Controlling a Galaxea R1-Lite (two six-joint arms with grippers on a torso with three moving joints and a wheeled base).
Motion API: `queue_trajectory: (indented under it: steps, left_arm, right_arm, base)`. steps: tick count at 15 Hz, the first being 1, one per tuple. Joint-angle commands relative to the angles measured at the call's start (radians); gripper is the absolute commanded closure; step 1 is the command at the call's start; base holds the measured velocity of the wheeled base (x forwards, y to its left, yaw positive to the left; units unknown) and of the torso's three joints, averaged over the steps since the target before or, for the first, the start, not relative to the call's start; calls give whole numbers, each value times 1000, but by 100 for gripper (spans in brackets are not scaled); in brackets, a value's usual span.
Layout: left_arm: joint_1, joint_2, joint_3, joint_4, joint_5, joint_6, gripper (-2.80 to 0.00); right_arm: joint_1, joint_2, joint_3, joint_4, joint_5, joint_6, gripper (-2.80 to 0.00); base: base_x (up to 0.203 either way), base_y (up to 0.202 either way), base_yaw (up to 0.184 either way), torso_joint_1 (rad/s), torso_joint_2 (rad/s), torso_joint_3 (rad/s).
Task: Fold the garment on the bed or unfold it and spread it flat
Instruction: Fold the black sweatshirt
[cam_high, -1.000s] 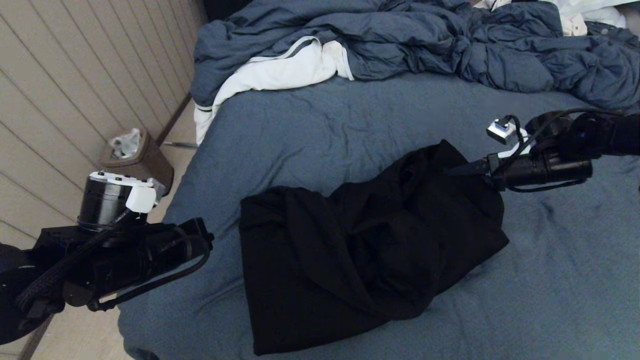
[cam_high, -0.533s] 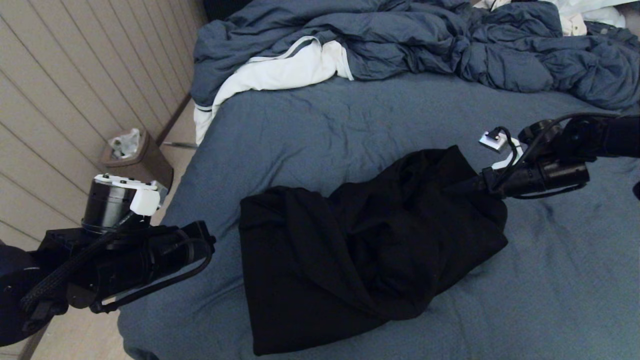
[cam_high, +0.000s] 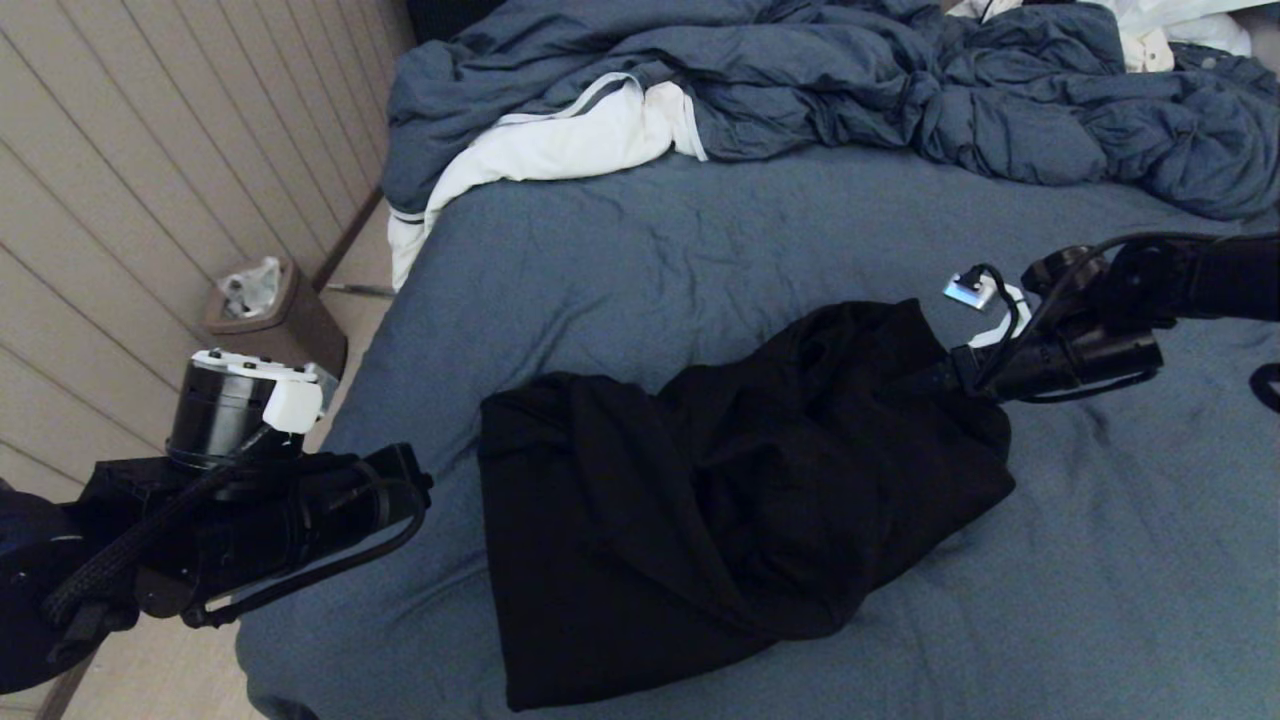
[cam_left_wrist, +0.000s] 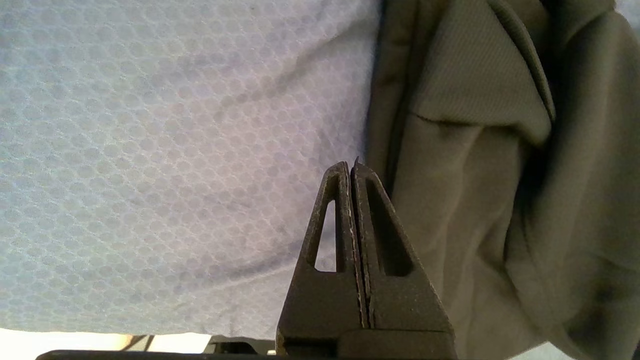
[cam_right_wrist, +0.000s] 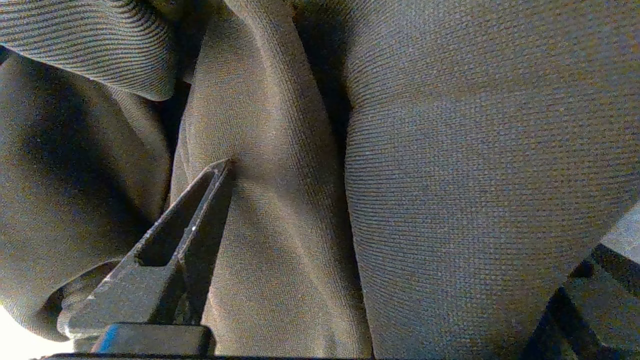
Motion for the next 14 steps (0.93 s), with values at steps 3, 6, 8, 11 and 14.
queue_trajectory:
  steps: [3, 6, 8, 11, 14]
  left_arm:
    - [-3, 6, 0, -2, 1, -4, 0]
    - [-4, 7, 0, -2, -1, -4, 0]
    - [-5, 7, 2, -2, -1, -5, 0]
    - [-6, 7, 2, -2, -1, -5, 0]
    - [-6, 7, 2, -2, -1, -5, 0]
  right_arm:
    - [4, -7, 0, 6, 4, -1, -280]
    - [8, -10, -1, 4, -14, -3, -280]
    - [9, -8, 2, 4, -19, -3, -280]
    - [9, -5, -1, 2, -33, -5, 0]
    - [9, -5, 2, 2, -33, -8, 0]
  base:
    - [0, 0, 0, 0, 0, 0]
    - [0, 0, 0, 0, 0, 0]
    - [0, 0, 0, 0, 0, 0]
    - [0, 0, 0, 0, 0, 0]
    - [0, 0, 0, 0, 0, 0]
